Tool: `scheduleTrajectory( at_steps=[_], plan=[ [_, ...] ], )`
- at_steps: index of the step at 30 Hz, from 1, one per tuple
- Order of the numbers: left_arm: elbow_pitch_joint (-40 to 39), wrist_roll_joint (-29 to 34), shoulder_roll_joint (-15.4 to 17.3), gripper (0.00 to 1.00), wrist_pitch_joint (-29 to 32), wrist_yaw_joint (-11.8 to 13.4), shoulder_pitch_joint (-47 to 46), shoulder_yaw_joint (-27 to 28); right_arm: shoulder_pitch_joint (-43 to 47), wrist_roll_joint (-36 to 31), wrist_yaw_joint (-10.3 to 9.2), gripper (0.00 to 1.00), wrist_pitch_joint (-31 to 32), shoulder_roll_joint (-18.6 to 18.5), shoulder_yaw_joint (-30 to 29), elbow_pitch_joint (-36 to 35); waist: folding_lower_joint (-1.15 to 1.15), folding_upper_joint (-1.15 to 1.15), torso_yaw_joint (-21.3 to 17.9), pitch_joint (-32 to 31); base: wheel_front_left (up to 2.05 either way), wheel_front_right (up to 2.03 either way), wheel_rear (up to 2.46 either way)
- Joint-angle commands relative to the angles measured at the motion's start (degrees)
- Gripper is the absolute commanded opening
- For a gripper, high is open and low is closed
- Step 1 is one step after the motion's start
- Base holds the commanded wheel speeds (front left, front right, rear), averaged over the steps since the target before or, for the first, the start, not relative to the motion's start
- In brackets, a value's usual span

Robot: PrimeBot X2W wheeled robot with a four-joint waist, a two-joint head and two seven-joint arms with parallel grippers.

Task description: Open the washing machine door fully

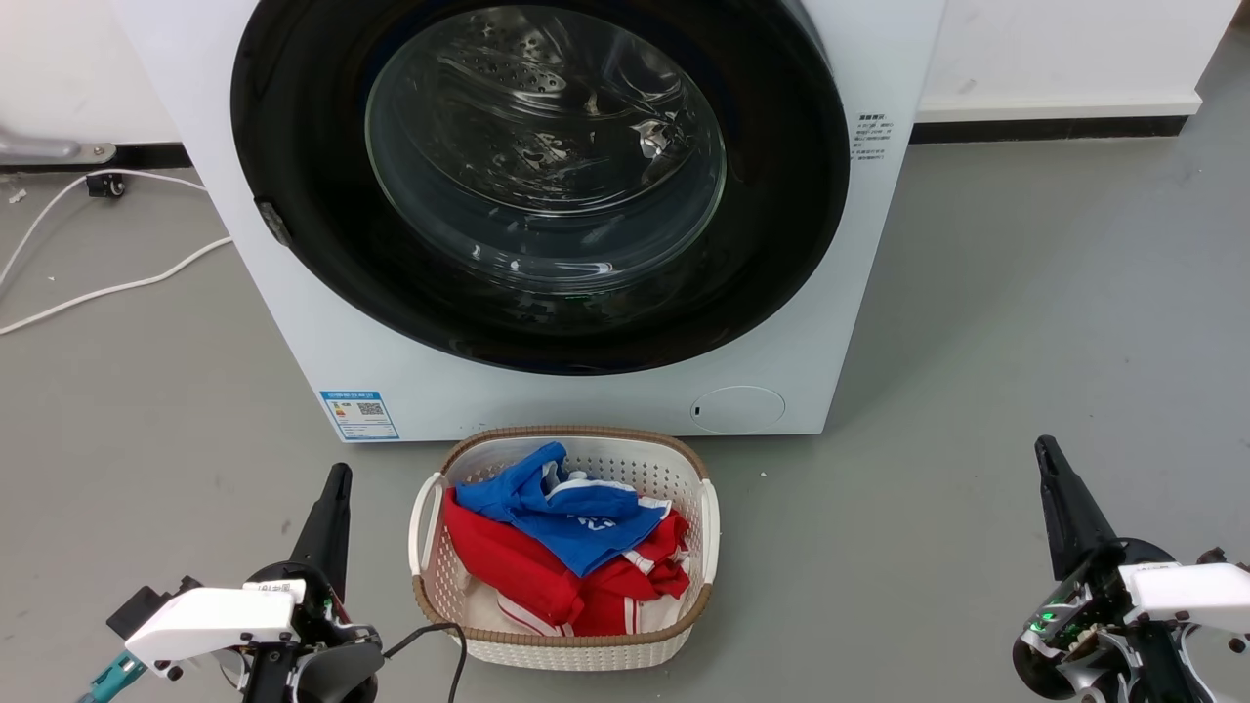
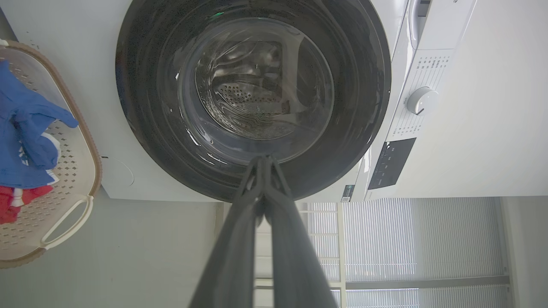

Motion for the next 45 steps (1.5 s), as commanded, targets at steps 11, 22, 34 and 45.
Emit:
scheduleTrajectory(
  at_steps=[11, 22, 34, 45],
  plan=[
    [-0.18, -0.10, -0.04, 0.00, 0.14, -0.11, -0.45, 0.06, -0.68, -0.29, 0.02, 0.00, 0.14, 0.22, -0.06, 0.02, 0.00, 0.00, 0.00, 0.00, 0.00, 0.00, 0.00],
    [-0.18, -0.10, -0.04, 0.00, 0.14, -0.11, -0.45, 0.06, -0.69, -0.31, 0.01, 0.00, 0.12, 0.22, -0.07, 0.02, 0.00, 0.00, 0.00, 0.00, 0.00, 0.00, 0.00],
    [-0.89, 0.83, -0.05, 1.00, -2.56, 0.00, 0.40, -3.35, 1.49, -1.60, 0.01, 1.00, -2.33, 0.02, 1.29, -1.37, 0.00, 0.00, 0.07, 0.03, 0.00, 0.00, 0.00],
    [-3.50, 11.12, -0.03, 1.00, -5.49, 0.00, 0.72, -5.06, 2.00, -13.94, 0.01, 1.00, -5.43, -1.57, 3.25, -4.25, 0.00, 0.00, 0.40, 0.10, 0.00, 0.00, 0.00]
  ],
)
